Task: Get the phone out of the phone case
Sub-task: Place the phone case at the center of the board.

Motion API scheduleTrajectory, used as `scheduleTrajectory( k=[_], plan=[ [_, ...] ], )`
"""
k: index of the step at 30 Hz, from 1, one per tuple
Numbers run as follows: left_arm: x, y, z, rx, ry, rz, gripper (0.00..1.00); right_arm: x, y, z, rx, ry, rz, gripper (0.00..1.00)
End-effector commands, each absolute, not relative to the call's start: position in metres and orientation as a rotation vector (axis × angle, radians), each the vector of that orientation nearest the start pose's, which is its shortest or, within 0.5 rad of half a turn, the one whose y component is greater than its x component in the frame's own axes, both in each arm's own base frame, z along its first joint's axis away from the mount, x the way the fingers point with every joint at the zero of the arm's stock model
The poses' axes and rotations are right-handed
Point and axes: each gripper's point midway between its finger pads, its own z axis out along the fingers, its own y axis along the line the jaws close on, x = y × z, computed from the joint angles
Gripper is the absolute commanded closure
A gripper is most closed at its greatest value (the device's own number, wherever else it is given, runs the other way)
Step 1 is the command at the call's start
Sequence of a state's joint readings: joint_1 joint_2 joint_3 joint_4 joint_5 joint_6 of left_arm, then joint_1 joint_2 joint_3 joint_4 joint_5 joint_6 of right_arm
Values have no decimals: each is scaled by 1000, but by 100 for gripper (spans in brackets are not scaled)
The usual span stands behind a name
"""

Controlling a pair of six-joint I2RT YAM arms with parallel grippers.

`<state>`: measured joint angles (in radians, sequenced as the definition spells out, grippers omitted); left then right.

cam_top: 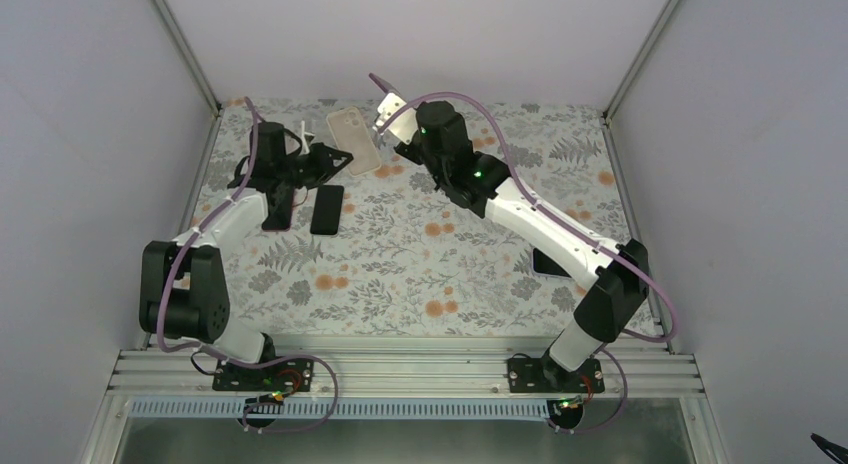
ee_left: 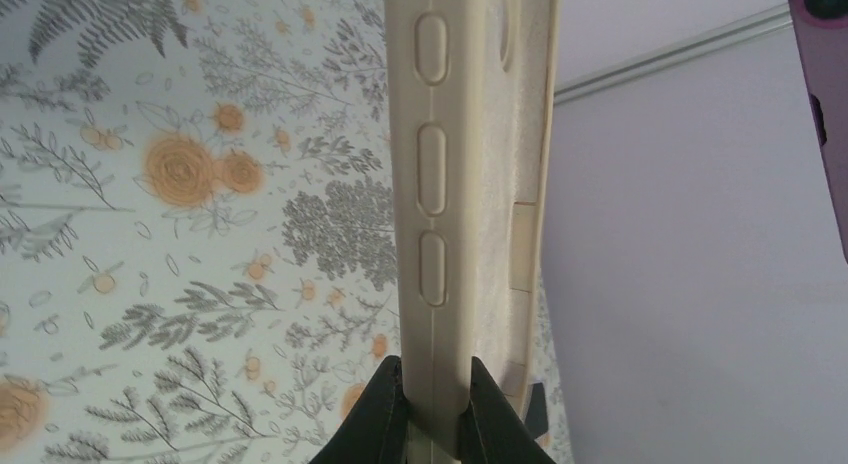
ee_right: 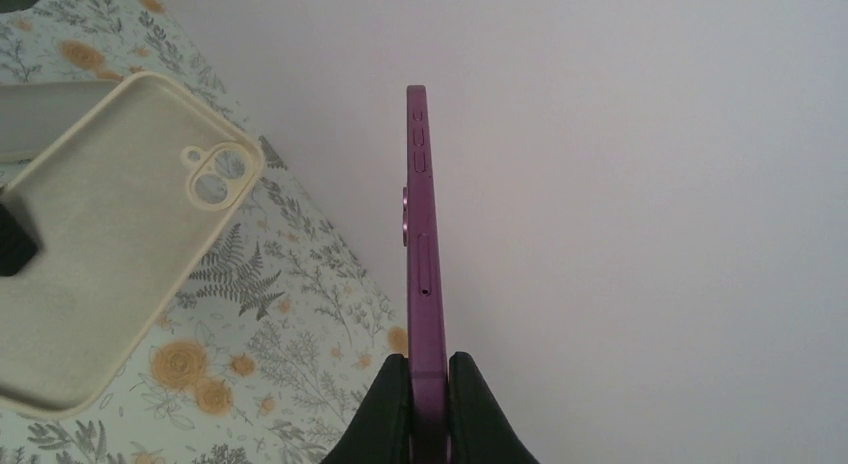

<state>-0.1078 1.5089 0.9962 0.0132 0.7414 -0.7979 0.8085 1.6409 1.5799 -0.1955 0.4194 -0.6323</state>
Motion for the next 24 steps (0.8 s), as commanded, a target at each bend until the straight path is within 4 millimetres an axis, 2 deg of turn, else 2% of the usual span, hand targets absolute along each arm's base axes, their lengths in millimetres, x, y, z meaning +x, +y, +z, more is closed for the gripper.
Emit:
scheduleTrajectory(
  k=[1,5,12,23,24],
  plan=[
    [429,-156,216,-99,2163,-1160,98,397,303,400,-856,1508,-216,96],
    [454,-161,207,28,2227,-1088,98,396,292,391,-858,1561,-177,96],
    [490,-177,191,169,2279,-1095,98,398,275,378,-843,1612,-177,96],
    [519,-206,147,286,2390,-1075,98,404,265,360,-834,1666,-164,96],
    [522,-209,137,285,2412,-1071,98,405,264,359,-832,1671,-161,96]
  ],
)
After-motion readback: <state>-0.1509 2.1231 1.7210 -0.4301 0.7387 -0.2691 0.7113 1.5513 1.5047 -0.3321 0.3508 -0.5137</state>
